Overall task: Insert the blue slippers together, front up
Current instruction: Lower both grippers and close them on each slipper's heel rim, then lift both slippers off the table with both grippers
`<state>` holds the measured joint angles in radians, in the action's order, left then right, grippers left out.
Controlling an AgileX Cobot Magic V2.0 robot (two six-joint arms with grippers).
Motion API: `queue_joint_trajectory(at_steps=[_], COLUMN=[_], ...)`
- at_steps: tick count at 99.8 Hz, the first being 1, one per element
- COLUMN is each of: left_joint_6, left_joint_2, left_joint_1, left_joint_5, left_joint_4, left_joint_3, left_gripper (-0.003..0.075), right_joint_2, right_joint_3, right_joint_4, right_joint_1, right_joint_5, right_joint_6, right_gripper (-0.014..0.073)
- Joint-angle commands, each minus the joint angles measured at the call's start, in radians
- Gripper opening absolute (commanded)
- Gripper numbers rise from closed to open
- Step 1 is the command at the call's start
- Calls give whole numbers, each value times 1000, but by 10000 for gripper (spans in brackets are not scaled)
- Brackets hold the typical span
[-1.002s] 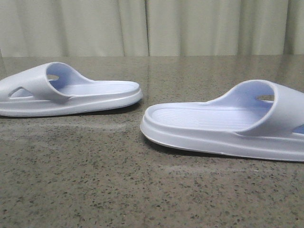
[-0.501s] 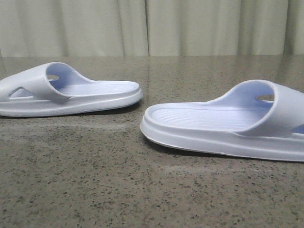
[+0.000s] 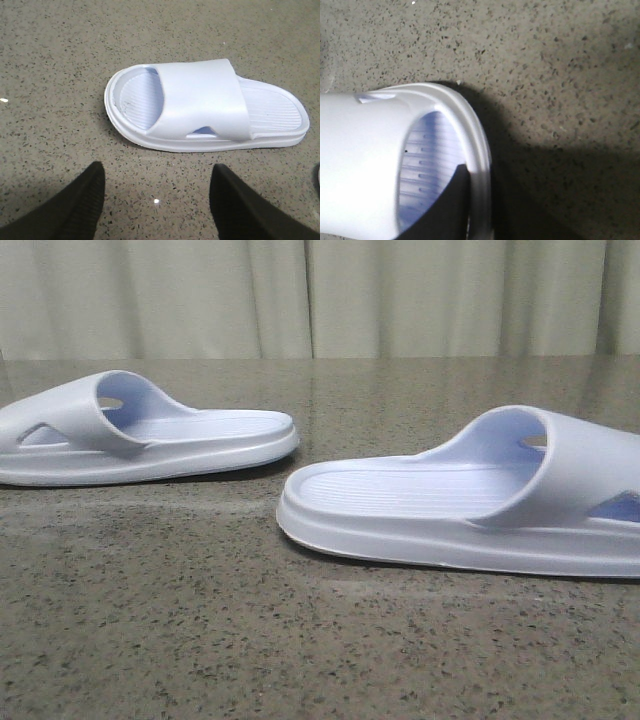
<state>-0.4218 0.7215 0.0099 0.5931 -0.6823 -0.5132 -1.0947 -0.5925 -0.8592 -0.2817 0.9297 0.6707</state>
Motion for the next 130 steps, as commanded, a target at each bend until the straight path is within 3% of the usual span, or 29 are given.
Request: queue_joint_trajectory(at_steps=[1,41,80,99,130], left_joint_6=[-1,-11,-362,-450,-468], left_joint_2=[5,240,513,605,718], left_joint_1=[-7,16,263,277,277], left_joint_5=[-36,-3,274,317,366], left_joint_4=[-37,-121,-530,-585,-568], left_joint_3=[-37,-160,-241,-268,-327], left_gripper=[403,403,403,403,390], right_joint_2=[10,12,12,12,12], right_joint_3=[-30,-30,-30,-30,-30], right_joint_4=[-46,-59,-75,-91,-92], right_joint_1=[-6,-6,-6,-6,-6], right_joint_5=[14,-16,-31,-35,-41], right_joint_6=[18,18,20,39,43], right_gripper=[-104,-104,-107,-107,-107])
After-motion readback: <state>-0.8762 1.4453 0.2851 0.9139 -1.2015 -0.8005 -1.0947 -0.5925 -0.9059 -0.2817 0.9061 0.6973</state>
